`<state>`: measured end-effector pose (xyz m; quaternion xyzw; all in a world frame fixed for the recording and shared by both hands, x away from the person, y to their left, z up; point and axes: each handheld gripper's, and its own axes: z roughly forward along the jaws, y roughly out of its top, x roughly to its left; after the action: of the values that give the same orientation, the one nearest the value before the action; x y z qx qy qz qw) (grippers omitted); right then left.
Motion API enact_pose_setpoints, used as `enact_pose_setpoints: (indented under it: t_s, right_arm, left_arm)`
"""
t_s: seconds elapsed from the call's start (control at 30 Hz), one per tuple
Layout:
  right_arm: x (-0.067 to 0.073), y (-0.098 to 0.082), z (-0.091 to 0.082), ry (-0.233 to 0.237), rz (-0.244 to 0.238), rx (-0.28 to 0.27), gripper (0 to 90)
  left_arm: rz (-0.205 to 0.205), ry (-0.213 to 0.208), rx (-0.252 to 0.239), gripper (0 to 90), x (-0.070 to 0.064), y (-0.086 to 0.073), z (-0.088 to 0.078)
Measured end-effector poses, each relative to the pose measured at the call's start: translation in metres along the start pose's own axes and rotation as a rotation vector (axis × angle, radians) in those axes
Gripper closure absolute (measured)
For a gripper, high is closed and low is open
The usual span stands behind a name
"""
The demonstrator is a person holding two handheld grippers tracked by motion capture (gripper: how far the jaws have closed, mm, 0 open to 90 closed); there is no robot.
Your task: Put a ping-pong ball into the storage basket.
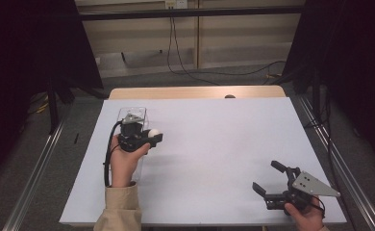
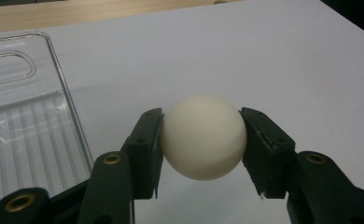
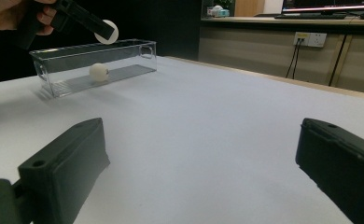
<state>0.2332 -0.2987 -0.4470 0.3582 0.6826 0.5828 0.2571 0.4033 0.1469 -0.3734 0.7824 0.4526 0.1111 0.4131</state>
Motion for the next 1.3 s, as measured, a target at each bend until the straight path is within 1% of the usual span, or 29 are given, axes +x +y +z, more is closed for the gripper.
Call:
enact_pose_setpoints:
  t_s: [0.13,0.3,0.37,0.57,0.67,0.73,1.0,1.1,1.13,1.2,1.3]
  right_arm:
    - [0.000,0.000,0.000,0.000,0.000,0.000,1.5]
    - [0.000,0.000,0.000,0.002,-0.001,0.001,1.5]
    - [0.000,0.000,0.000,0.002,-0.002,0.002,1.5]
    - [0.000,0.000,0.000,0.002,-0.002,0.001,1.5]
    - [0.000,0.000,0.000,0.002,-0.001,0.001,1.5]
    - [0.000,0.000,0.000,0.003,-0.001,0.001,1.5]
    - [0.001,0.000,0.001,0.005,-0.003,0.003,1.5]
    - [0.001,0.000,0.001,0.004,-0.002,0.002,1.5]
    - [0.001,0.000,0.001,0.004,-0.002,0.001,1.5]
    - [0.001,0.000,0.000,0.004,-0.001,0.003,1.5]
    - [0.000,0.000,0.000,0.005,-0.002,0.002,1.5]
  left_arm:
    - [-0.005,0.006,-0.009,51.0,0.002,0.000,-0.002]
    - [-0.007,0.007,-0.007,51.0,0.004,-0.001,-0.005]
    - [-0.009,0.016,-0.010,51.0,0.004,-0.001,-0.005]
    - [-0.013,0.016,-0.011,51.0,0.007,-0.001,-0.008]
    - [-0.016,0.032,-0.013,51.0,0.008,-0.002,-0.010]
    - [-0.026,0.029,-0.022,51.0,0.010,-0.003,-0.011]
    - [-0.025,0.030,-0.022,51.0,0.012,-0.004,-0.013]
    - [-0.036,0.033,-0.026,51.0,0.014,-0.004,-0.015]
    - [-0.029,0.032,-0.025,51.0,0.015,-0.005,-0.016]
    - [-0.034,0.036,-0.030,51.0,0.015,-0.005,-0.016]
    - [-0.030,0.043,-0.027,51.0,0.016,-0.005,-0.018]
